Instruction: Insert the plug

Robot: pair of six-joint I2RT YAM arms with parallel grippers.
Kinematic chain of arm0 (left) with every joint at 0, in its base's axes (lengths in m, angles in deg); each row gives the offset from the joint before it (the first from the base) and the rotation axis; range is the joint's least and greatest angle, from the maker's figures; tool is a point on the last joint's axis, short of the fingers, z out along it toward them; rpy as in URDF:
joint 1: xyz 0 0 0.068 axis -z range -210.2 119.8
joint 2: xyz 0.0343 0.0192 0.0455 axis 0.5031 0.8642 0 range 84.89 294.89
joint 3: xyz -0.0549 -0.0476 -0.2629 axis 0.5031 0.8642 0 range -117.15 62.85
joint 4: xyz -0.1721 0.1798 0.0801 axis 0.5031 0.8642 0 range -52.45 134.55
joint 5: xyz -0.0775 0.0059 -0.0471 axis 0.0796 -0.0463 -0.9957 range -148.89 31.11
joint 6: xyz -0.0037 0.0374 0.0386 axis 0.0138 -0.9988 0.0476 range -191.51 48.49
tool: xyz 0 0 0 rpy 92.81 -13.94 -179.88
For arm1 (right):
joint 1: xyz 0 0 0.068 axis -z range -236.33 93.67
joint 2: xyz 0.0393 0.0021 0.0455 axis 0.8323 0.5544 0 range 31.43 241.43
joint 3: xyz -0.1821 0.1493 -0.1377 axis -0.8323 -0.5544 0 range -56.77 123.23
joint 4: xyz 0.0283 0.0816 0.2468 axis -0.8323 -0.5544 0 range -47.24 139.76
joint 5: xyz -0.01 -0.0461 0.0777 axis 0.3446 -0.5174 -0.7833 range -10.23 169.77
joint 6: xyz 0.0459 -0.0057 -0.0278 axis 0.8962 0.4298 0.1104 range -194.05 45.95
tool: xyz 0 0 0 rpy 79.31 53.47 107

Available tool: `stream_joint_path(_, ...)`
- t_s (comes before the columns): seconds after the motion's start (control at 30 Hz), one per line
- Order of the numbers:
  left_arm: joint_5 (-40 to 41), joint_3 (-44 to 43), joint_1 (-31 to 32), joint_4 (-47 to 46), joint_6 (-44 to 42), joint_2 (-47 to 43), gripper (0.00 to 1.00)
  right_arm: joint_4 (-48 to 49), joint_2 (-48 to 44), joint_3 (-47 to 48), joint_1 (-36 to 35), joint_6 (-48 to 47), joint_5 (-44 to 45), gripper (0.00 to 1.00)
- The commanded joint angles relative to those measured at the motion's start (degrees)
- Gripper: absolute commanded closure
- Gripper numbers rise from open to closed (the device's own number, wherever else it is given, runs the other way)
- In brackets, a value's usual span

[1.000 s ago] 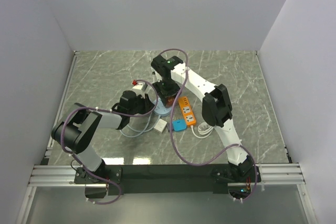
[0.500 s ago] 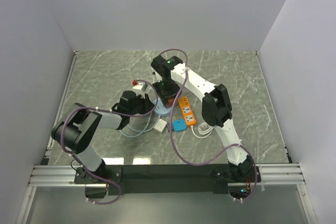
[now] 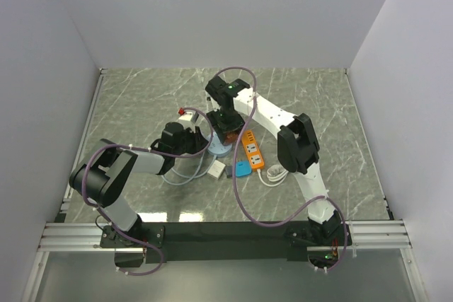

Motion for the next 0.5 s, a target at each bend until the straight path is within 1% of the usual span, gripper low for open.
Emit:
stream_joint_path(0.0, -9.5, 1.1, 4.2, 2.3, -0.4, -0.1, 0.99, 20.9, 6.7, -2.1, -3.0, 2.3, -7.4, 0.52)
stream_joint_path(0.2, -9.3, 1.1, 4.2, 2.5, -0.5, -0.1, 1.00, 20.4, 6.5, -0.8, -3.0, 1.7, -6.1, 0.26)
stream_joint_path(0.23, -9.3, 1.1, 4.2, 2.5, -0.5, -0.3, 1.00, 20.5, 6.0, -1.0, -3.0, 1.7, -5.9, 0.18)
stream_joint_path(0.27, -9.2, 1.1, 4.2, 2.5, -0.5, -0.3, 1.00, 20.7, 5.8, -1.4, -3.0, 1.8, -5.5, 0.12)
stream_joint_path(0.33, -9.2, 1.1, 4.2, 2.5, -0.5, -0.3, 0.99, 21.2, 5.0, -1.8, -2.9, 1.8, -5.1, 0.09)
stream_joint_path(0.47, -9.1, 1.2, 4.2, 2.5, -0.5, -0.5, 1.00, 22.5, 3.8, -3.5, -2.9, 2.1, -4.7, 0.07)
